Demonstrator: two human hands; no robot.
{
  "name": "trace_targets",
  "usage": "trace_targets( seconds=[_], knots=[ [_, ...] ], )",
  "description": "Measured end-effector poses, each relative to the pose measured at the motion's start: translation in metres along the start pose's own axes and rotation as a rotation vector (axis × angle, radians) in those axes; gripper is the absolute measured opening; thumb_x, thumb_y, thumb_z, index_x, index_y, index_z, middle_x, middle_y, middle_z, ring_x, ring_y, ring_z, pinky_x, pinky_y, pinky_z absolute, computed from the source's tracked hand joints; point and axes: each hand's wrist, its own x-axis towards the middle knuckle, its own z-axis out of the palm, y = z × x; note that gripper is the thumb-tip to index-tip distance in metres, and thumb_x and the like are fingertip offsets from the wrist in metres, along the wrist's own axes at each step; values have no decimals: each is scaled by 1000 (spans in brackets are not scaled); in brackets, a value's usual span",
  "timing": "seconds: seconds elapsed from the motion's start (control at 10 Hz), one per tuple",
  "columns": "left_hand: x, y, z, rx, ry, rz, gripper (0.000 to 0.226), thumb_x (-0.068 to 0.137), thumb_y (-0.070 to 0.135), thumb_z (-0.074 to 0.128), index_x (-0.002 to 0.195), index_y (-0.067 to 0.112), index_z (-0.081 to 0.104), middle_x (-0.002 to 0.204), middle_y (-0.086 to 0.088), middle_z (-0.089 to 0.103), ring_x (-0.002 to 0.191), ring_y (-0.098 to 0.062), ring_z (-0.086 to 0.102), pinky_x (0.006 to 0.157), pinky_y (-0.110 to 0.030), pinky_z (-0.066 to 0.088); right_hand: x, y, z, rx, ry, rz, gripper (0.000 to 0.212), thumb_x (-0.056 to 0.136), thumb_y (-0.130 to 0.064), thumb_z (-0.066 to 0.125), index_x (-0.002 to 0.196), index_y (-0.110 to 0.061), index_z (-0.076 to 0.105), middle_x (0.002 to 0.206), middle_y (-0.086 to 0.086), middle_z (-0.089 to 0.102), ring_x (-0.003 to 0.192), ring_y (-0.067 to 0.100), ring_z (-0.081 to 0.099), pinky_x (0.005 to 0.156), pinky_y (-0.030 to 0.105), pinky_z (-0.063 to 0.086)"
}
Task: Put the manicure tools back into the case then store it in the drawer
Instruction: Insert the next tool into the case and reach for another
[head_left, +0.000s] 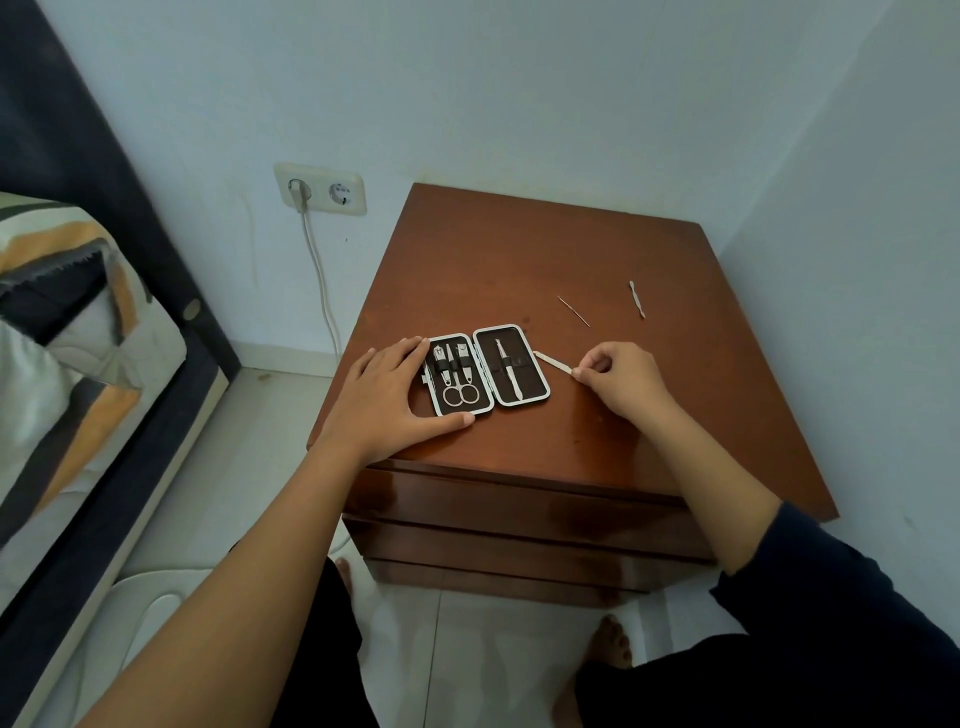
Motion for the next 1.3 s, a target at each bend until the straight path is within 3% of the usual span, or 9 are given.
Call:
trace_targets(
  seconds=[0.1, 0.2, 0.3, 0.4, 0.5, 0.6, 0.8, 1.1, 1.3],
  knots=[
    [0, 1, 0, -8, 5, 3, 111, 60, 88, 38, 148, 23, 21, 154, 5, 24, 141, -11, 19, 116, -34, 4, -4, -4, 5, -63, 36, -36, 27, 85, -24, 62, 60, -27, 51, 98, 9, 61, 98, 30, 55, 84, 41, 48],
    [-1, 1, 0, -10, 9, 3, 110, 60, 88, 38, 148, 23, 21, 154, 6, 24, 141, -10, 20, 116, -33, 4, -10, -7, 10, -93, 47, -91, 13, 90, -14, 54, 77, -15, 53, 96, 11, 56, 94, 29, 52, 80, 39, 45],
    [-1, 1, 0, -6, 5, 4, 111, 60, 88, 38, 148, 22, 21, 154, 5, 24, 141, -10, 19, 116, -33, 3, -17, -9, 11, 145, 91, -105, 8, 88, -8, 54, 82, -14, 53, 86, 6, 55, 81, 26, 55, 69, 31, 41],
    [0, 1, 0, -8, 9, 8, 110, 60, 87, 38, 148, 22, 22, 154, 5, 25, 141, -10, 20, 116, -32, 3, -32, -15, 13, 364, 98, -190, 12, 85, -5, 58, 86, -16, 62, 78, 4, 61, 68, 15, 62, 68, 24, 49],
    [0, 1, 0, -10, 11, 6, 110, 60, 87, 39, 148, 22, 22, 154, 5, 25, 141, -10, 19, 116, -32, 3, -48, -22, 25, 296, 35, -272, 12, 84, -6, 61, 88, -13, 71, 79, 1, 65, 56, -3, 59, 64, 8, 46],
    [-1, 1, 1, -7, 12, 2, 110, 60, 87, 39, 148, 22, 22, 154, 5, 25, 141, -10, 20, 116, -33, 3, -56, -26, 35, 261, 33, -309, 11, 83, -8, 64, 89, -10, 74, 76, -5, 61, 56, -3, 60, 64, 9, 46],
    [0, 1, 0, -7, 11, -3, 110, 60, 87, 40, 147, 22, 22, 154, 4, 25, 141, -12, 20, 116, -34, 4, -61, -31, 35, 173, 39, -352, 13, 84, -11, 64, 91, -10, 75, 88, 10, 66, 74, 20, 65, 75, 28, 51],
    [-1, 2, 1, -12, 10, -8, 107, 63, 84, 44, 147, 22, 23, 154, 5, 25, 141, -11, 20, 115, -33, 3, -70, -29, 37, 46, 50, -418, 24, 88, -22, 60, 104, -9, 71, 93, 7, 54, 76, 18, 57, 76, 39, 53],
    [-1, 2, 0, -14, 11, -8, 108, 62, 84, 43, 148, 21, 23, 154, 4, 26, 141, -11, 20, 116, -34, 4, -73, -41, 40, -177, -2, -480, 41, 94, -35, 47, 129, -14, 52, 108, 5, 44, 95, 21, 52, 71, 28, 38]
  ],
)
